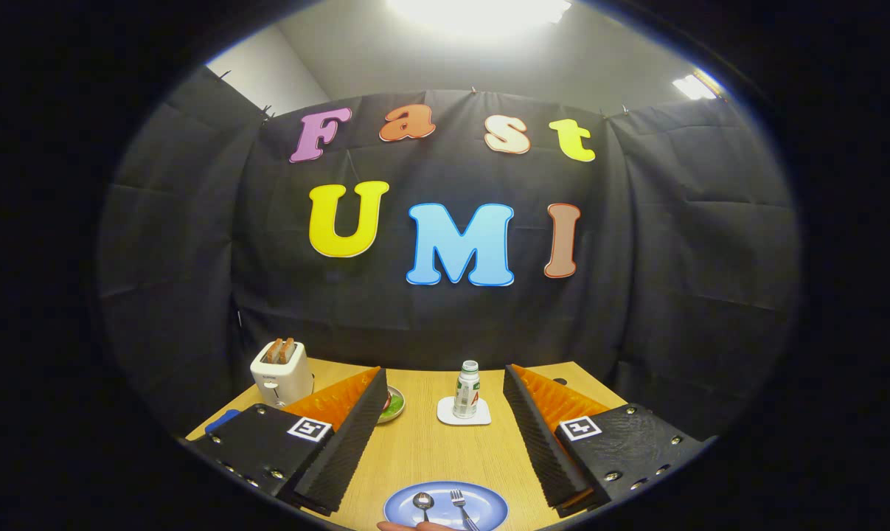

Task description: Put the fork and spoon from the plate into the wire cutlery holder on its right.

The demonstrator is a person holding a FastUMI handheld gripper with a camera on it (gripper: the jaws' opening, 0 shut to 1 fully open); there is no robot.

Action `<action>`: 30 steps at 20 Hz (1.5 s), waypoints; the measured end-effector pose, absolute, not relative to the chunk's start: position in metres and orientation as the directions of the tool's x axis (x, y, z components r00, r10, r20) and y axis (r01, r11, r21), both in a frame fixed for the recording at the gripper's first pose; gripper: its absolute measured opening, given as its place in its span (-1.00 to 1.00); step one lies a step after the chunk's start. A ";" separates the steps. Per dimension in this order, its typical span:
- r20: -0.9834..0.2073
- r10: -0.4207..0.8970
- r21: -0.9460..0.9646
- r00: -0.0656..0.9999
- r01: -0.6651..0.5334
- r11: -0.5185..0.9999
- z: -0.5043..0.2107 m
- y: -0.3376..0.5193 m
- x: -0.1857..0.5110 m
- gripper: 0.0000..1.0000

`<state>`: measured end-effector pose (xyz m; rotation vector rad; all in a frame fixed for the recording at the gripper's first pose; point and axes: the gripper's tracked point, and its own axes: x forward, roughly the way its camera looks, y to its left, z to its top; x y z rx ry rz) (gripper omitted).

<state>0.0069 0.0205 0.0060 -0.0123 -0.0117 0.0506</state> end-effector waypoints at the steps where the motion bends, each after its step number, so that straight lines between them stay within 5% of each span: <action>1: 0.014 0.055 -0.014 0.998 -0.055 0.998 0.006 0.022 0.007 0.93; 22: -0.040 0.041 -0.026 0.998 -0.042 0.999 -0.034 -0.003 0.006 0.93; 30: -0.326 0.063 -0.031 0.943 -0.077 0.997 -0.129 -0.015 0.012 0.93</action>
